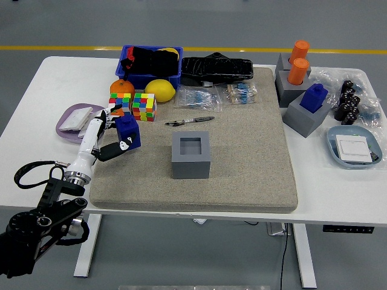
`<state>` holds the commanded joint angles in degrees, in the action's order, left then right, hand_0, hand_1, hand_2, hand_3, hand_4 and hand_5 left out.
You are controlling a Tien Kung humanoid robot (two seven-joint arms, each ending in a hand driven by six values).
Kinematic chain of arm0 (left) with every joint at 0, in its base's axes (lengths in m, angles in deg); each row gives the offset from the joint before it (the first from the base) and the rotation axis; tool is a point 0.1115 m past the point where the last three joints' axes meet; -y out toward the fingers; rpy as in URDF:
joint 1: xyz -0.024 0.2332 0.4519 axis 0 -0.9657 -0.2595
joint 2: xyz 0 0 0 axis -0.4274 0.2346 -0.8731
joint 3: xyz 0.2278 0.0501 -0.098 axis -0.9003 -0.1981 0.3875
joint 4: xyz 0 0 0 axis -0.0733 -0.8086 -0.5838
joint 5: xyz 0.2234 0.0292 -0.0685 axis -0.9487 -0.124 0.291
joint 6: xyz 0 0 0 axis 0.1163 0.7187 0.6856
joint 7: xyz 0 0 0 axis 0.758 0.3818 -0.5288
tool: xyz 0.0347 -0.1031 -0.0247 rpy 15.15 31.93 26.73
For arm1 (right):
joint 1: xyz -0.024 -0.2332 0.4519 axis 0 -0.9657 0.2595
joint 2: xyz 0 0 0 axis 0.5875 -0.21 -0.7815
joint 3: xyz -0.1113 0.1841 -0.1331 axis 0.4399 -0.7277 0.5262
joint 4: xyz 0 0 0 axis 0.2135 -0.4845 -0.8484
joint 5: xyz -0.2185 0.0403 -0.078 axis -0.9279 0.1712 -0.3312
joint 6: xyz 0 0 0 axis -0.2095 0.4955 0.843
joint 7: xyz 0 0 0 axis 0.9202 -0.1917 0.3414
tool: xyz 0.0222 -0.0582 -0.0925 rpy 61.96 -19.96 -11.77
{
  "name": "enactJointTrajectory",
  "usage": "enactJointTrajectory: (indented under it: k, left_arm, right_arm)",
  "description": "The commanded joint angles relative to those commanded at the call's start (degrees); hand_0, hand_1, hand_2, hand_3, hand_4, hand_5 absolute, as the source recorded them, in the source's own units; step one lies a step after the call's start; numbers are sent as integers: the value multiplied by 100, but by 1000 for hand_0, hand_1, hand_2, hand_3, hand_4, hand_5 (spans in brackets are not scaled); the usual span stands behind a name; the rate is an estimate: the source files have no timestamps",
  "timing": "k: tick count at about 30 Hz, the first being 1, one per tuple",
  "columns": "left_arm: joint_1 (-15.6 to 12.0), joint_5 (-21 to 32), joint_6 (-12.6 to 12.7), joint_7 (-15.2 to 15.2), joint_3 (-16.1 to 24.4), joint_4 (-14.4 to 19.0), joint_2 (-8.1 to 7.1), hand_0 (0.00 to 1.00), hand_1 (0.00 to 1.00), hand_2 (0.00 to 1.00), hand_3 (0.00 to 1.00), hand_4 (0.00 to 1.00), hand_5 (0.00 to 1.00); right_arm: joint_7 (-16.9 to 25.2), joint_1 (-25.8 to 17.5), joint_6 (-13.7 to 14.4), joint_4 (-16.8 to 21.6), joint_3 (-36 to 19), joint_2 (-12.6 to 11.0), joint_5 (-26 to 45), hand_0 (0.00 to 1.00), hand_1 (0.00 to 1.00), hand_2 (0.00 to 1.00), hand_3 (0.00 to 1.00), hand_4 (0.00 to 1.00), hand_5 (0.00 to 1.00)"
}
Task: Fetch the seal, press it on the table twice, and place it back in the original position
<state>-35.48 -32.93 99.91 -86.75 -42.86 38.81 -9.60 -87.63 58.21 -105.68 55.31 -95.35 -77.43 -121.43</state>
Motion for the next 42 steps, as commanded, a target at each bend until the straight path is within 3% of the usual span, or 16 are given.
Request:
enactJointTrajectory:
  k: [21, 42]
  left_arm:
    - [-48, 309, -38, -115, -235, -316, 43, 641, 554, 621, 833, 691, 2]
    - [-48, 294, -63, -96, -275, -258, -2, 635, 551, 609, 829, 696, 2]
  right_arm:
    - [23, -2, -8, 0, -27, 0, -31, 785, 683, 661, 618, 791, 446]
    - [32, 1, -14, 0, -66, 1, -33, 785, 683, 661, 618, 791, 447]
